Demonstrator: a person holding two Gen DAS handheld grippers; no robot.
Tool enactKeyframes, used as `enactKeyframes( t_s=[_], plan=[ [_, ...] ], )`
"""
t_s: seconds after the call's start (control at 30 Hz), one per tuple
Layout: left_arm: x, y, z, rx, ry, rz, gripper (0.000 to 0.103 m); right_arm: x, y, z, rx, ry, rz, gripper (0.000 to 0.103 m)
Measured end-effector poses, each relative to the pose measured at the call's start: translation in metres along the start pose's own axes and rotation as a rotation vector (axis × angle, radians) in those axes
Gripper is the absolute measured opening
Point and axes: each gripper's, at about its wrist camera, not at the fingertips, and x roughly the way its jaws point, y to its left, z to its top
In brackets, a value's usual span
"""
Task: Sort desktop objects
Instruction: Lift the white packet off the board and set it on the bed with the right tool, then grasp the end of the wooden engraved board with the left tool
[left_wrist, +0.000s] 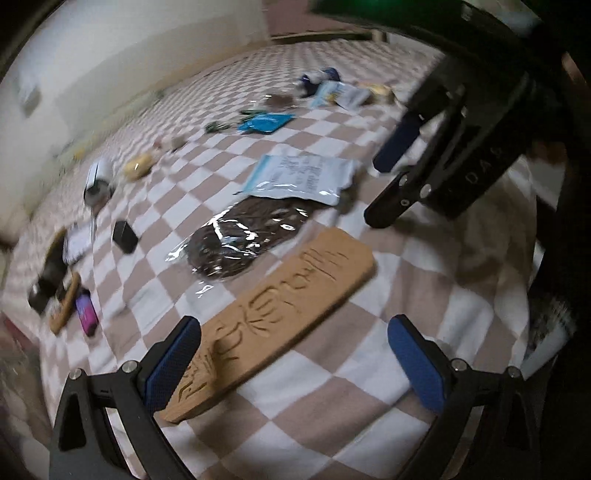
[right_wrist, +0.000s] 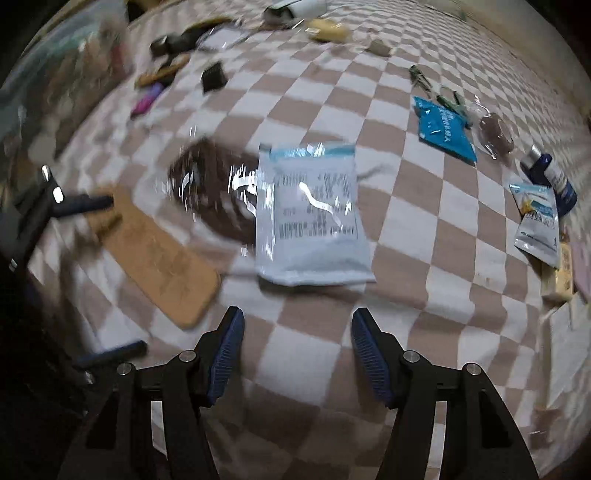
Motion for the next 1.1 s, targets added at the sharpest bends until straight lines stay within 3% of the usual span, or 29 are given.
enactKeyframes(
  t_s=[0.3,0.47,0.53,0.6,0.7,0.77,1.1],
  plan=[
    [0.015,0.009,0.005,-0.036,0.016,0.042,0.1,-0.009,0.006,0.002,-0.01,-0.027,0.017,0.063],
    [0.021,0.016,0.012,-0.091,0.012,0.024,0.082,-0.015,-0.006,0.004,0.054,-0.061,0.013,0.063],
    [0.018,0.012,0.015,-0.074,0.001,0.024,0.063,-0.017,-0.014,0.003,0.08,-0.08,0.012,0.063],
    [0.015,0.009,0.017,-0.059,-0.004,0.026,0.053,-0.017,-0.021,0.004,0.103,-0.103,0.004,0.063],
    [0.012,0.01,0.02,-0.069,-0.003,0.02,0.047,-0.017,-0.025,0.002,0.132,-0.122,0.016,0.063],
    [0.01,0.016,0.022,-0.091,-0.005,0.031,0.037,-0.017,-0.024,0.004,0.133,-0.13,0.02,0.063],
    [0.013,0.074,0.029,-0.31,0.022,-0.018,0.033,-0.026,-0.015,0.004,0.071,-0.174,0.02,0.063]
  ],
)
